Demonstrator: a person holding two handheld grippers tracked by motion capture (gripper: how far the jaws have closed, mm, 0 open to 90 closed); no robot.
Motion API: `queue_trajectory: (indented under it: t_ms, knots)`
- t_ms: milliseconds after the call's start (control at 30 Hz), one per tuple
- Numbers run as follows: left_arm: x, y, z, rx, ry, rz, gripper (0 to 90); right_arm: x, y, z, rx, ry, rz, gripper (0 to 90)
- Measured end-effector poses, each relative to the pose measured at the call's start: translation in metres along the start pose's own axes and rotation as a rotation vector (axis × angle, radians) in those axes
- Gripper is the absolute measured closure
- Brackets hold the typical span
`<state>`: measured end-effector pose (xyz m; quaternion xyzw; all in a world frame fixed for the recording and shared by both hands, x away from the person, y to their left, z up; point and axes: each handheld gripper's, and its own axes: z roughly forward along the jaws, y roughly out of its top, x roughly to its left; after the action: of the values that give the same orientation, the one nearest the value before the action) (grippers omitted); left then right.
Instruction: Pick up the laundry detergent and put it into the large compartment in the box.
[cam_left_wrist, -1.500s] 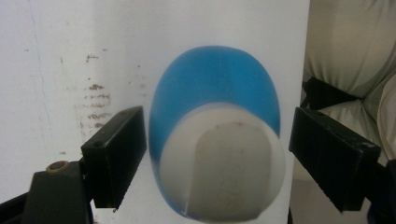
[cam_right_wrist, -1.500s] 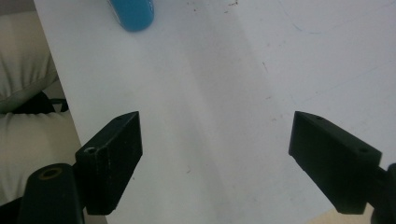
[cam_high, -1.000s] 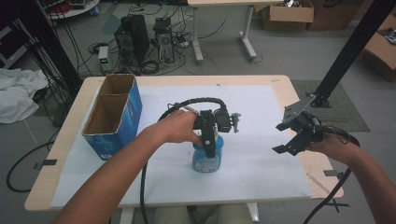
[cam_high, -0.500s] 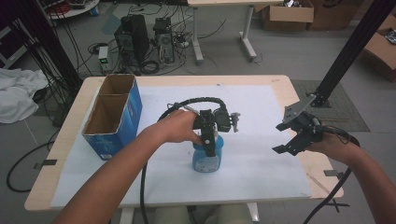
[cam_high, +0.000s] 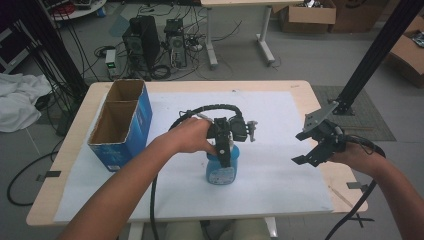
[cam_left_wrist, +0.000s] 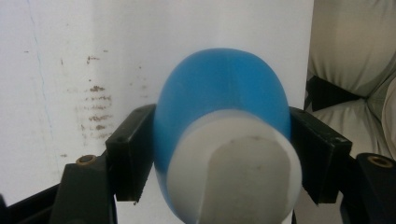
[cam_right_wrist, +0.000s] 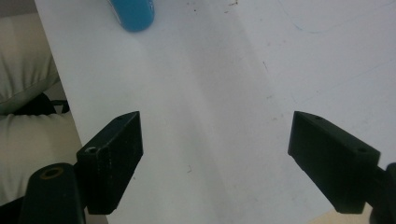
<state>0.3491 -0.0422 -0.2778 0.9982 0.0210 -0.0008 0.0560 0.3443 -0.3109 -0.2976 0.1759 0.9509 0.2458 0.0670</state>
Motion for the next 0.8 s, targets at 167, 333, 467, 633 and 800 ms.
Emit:
queue_trajectory:
  t_ms: [167,333,467,633,800]
  knots:
    - [0.0004,0.0001,-0.0004,-0.002,0.002,-0.002,33.3,0.0003,-0.0002,-0.0009,-0.003,-0.001,0.0,17.9]
    - [0.0004,0.0,-0.0007,-0.008,-0.001,-0.001,36.1,0.0003,-0.0011,-0.0021,-0.003,-0.002,0.004,17.9]
    - [0.0014,-0.0005,-0.0012,-0.013,-0.005,-0.002,37.1,0.0005,-0.0017,-0.002,-0.004,-0.002,0.002,17.9]
    - [0.0016,-0.0009,-0.0018,-0.014,-0.01,0.0,37.6,0.0005,-0.002,-0.0023,-0.003,-0.003,0.005,17.9]
    - [0.0014,-0.0015,-0.0027,-0.016,-0.01,-0.006,37.9,0.0005,-0.002,-0.0029,-0.006,-0.003,0.006,18.1]
